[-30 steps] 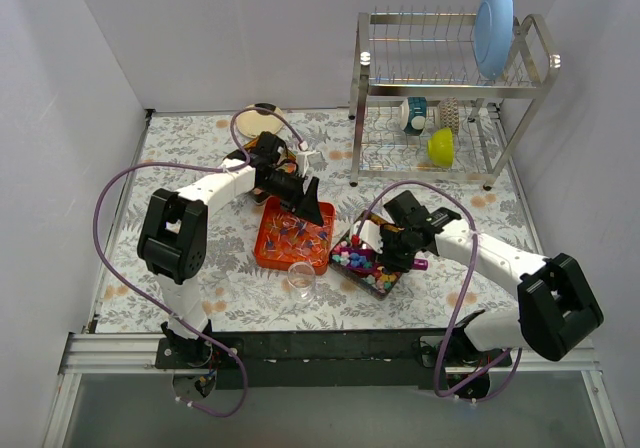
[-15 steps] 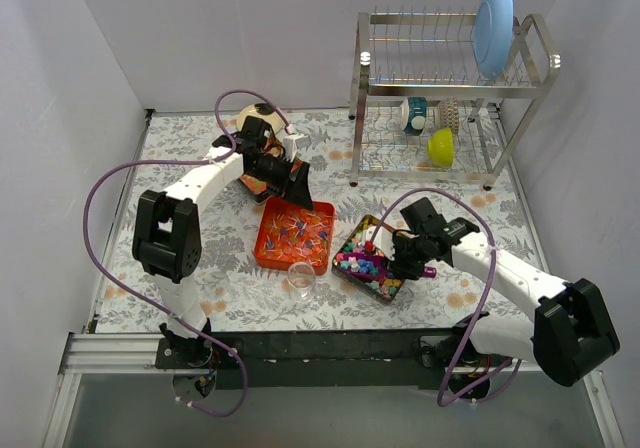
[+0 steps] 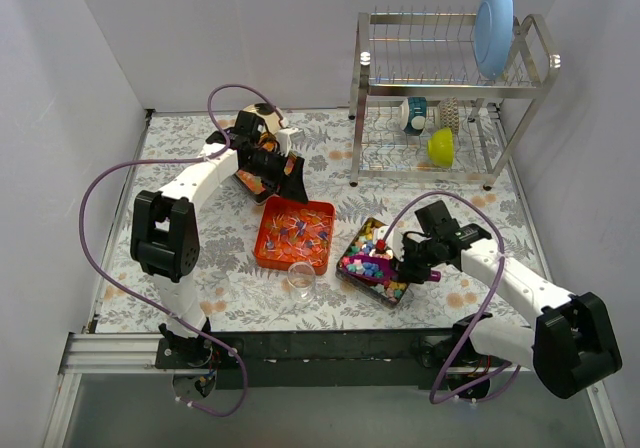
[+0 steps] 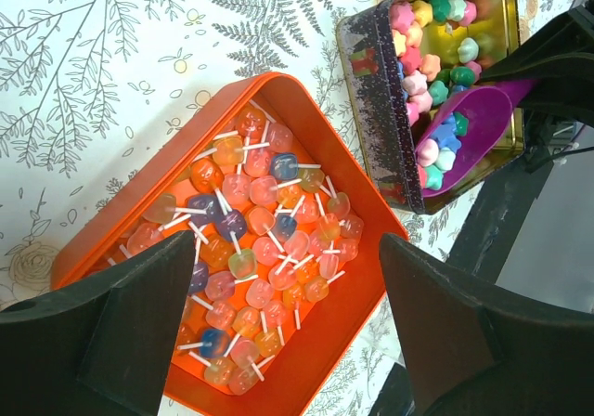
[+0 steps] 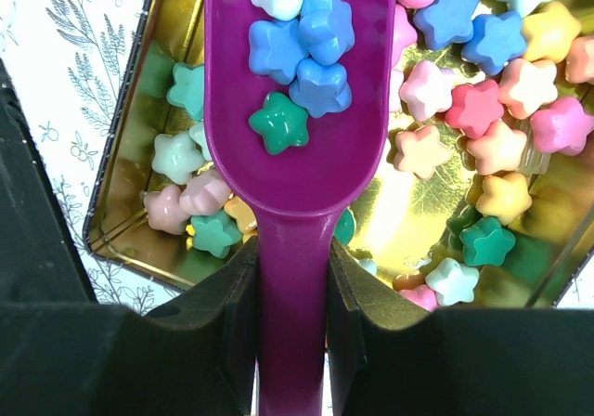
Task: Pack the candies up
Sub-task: Scoop the fake candies from the storage box.
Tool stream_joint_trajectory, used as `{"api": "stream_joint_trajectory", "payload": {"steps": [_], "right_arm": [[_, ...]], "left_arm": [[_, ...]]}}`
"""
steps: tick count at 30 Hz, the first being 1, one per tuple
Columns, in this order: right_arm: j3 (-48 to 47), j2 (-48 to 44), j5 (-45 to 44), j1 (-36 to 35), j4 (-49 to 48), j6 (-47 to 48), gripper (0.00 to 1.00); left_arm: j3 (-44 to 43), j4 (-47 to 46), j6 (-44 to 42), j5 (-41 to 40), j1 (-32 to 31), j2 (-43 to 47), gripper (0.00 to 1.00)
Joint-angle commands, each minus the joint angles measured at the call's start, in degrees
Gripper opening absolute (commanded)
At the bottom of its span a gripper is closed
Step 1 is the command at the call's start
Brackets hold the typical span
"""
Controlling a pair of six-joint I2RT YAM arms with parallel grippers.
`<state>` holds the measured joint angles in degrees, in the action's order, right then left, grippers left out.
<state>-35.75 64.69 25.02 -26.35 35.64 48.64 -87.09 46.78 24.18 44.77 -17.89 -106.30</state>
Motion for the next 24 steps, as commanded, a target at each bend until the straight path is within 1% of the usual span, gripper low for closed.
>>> {"api": "stream_joint_trajectory", "payload": {"steps": [1,6,12,17,19,22,24], "right_arm": [[0.33,-2.89,4.95,1.74,-0.22,0.40,0.01],[1.64,-5.44,8.29,3.85,-1.62,-0.21,0.01],[4.19,-8.08,9.00,4.46,-5.66,-3.72,0.01],[4.81,-13.96,8.73,4.99,-6.89,-5.40,0.01],[5.16,-16.59,8.12,5.08,-8.47,-7.59,0.01],[5.69,-19.76,8.03,5.08,-12.34,-10.14,0.01],[3.33,-20.21,7.25,5.08,-13.75,-11.28,0.01]], "left_arm": [[-2.29,0.24,-1.07,0.05,0.22,3.12,0.80],[-2.82,1.99,-1.68,0.05,0.31,3.21,0.80],[-4.84,4.28,-2.21,0.14,0.40,2.77,0.80],[-5.81,3.05,-1.25,-0.83,0.84,2.59,0.80],[-5.99,2.61,-1.07,-1.35,0.75,2.68,0.80],[-5.73,1.29,-0.28,-4.07,0.75,3.12,0.80],[-4.24,-0.55,1.21,-8.11,1.28,3.99,0.80]]}}
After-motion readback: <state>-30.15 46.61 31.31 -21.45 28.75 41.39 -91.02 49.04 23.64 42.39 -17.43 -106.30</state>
